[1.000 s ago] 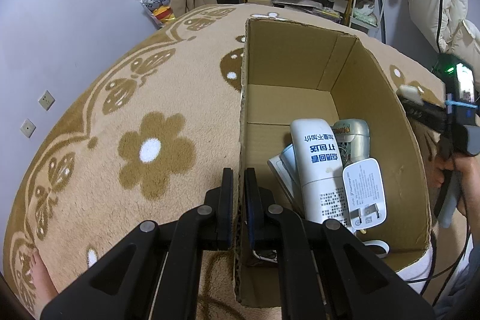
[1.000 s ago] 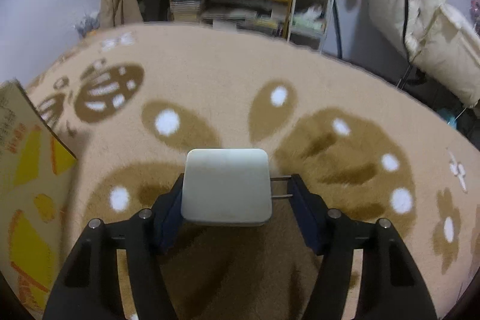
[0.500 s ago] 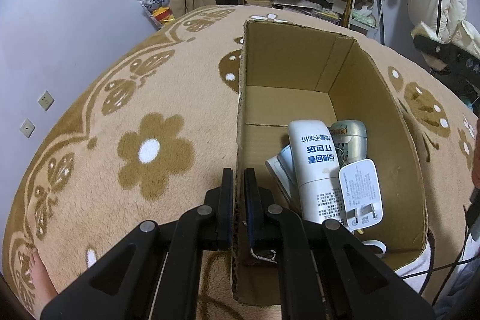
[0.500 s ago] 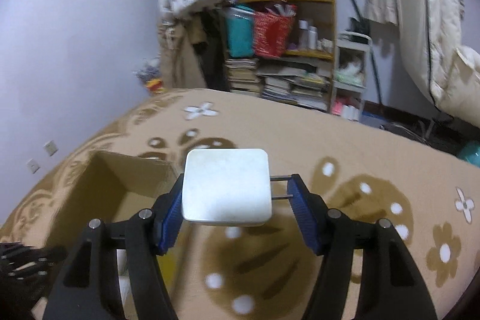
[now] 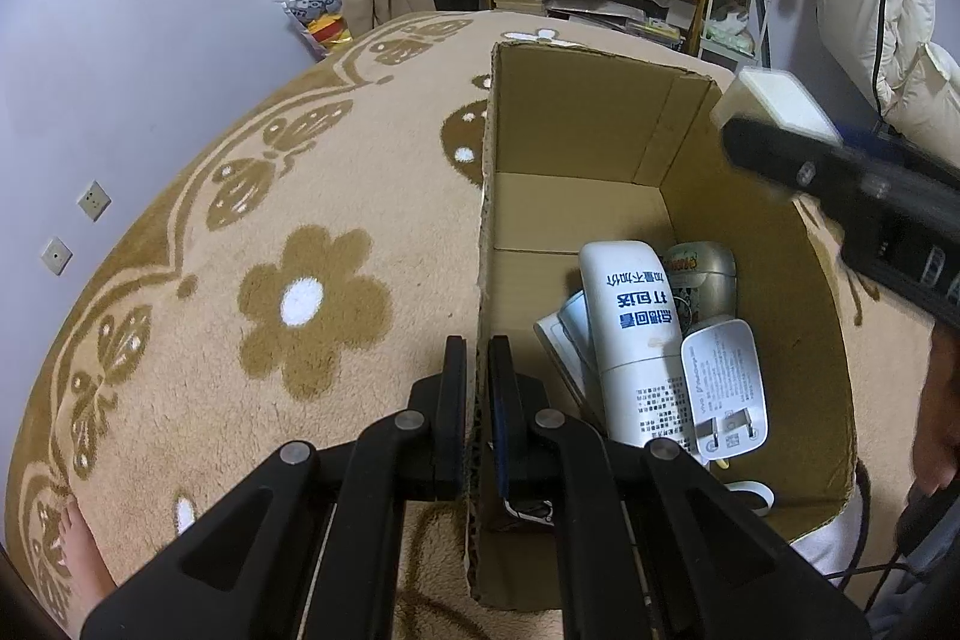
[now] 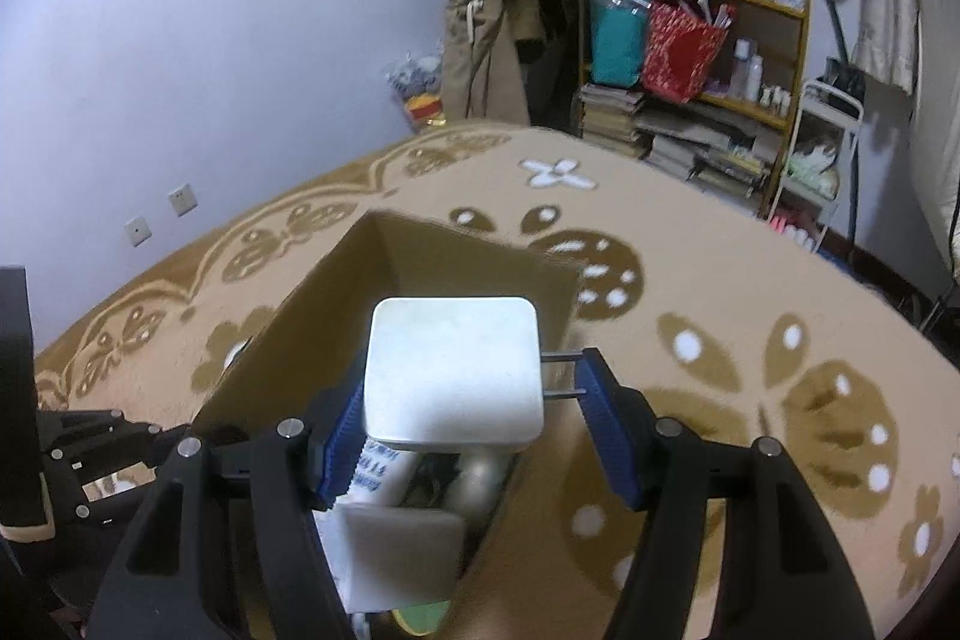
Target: Organize rigid objects
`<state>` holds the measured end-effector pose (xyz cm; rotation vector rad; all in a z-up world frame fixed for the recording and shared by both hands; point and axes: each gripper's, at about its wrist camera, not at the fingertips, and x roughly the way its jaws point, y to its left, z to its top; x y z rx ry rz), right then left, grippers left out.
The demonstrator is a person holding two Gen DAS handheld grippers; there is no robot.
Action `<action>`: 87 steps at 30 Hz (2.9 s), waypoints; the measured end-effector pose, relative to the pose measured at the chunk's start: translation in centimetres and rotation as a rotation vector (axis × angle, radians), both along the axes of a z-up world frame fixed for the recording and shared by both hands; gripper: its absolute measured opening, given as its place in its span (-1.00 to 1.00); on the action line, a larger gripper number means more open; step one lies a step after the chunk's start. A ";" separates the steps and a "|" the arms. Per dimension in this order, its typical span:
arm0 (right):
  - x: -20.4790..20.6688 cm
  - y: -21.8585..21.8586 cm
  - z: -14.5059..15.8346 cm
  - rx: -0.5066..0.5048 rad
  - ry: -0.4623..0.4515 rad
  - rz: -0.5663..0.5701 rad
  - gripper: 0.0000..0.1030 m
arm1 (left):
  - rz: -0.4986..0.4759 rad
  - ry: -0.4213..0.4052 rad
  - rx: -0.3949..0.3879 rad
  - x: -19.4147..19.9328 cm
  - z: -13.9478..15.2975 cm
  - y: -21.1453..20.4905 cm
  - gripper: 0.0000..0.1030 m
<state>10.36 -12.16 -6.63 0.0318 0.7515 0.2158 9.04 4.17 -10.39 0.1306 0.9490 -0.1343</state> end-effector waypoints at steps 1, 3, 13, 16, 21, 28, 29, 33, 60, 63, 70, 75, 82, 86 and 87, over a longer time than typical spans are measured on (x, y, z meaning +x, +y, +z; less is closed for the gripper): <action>-0.2 0.4 -0.3 -0.001 0.005 0.012 0.36 | -0.002 0.000 0.000 0.0 0.0 0.0 -0.86; -0.5 1.1 -0.6 -0.016 0.010 0.033 0.36 | -0.002 -0.003 0.000 0.0 0.1 0.1 -0.86; -0.5 1.4 -1.4 -0.026 0.073 0.026 0.37 | -0.005 -0.002 -0.008 0.0 0.2 0.1 -0.86; -0.6 1.4 -1.4 -0.023 0.072 0.021 0.37 | 0.004 -0.006 -0.017 0.0 0.3 0.2 -0.86; -1.0 0.9 -0.5 -0.024 0.039 -0.011 0.58 | -0.003 -0.007 -0.010 0.1 0.3 -0.1 -0.86; -2.7 -1.5 2.1 0.005 -0.033 -0.089 0.95 | 0.002 -0.010 -0.005 0.1 0.3 0.0 -0.86; -2.9 -1.8 2.3 0.008 -0.040 -0.094 0.97 | 0.002 -0.012 -0.003 0.0 0.4 0.0 -0.86; -3.4 -2.2 3.0 -0.010 -0.047 -0.099 1.00 | 0.008 -0.026 -0.012 -0.2 1.0 0.1 -0.86; -13.3 -8.9 8.2 0.016 -0.102 -0.333 1.00 | -0.018 -0.339 -0.101 -7.9 12.1 -0.4 0.75; -15.0 -10.1 9.1 0.032 -0.121 -0.363 1.00 | -0.027 -0.397 -0.082 -9.3 13.6 -1.0 0.96; -18.7 -11.0 11.2 0.031 -0.156 -0.394 1.00 | -0.016 -0.474 -0.108 -12.5 16.9 -1.3 0.99; -20.8 -10.8 11.6 -0.004 -0.182 -0.403 1.00 | -0.043 -0.515 -0.123 -14.8 18.0 -1.5 0.99; -23.5 -11.8 11.1 -0.018 -0.178 -0.438 1.00 | -0.121 -0.508 -0.066 -17.2 17.6 -3.7 0.99; -24.4 -12.9 10.8 0.007 -0.183 -0.455 1.00 | -0.136 -0.495 -0.060 -18.0 17.3 -4.4 0.99; -24.6 -13.3 10.8 0.012 -0.188 -0.460 1.00 | -0.136 -0.492 -0.059 -18.2 17.2 -4.6 0.99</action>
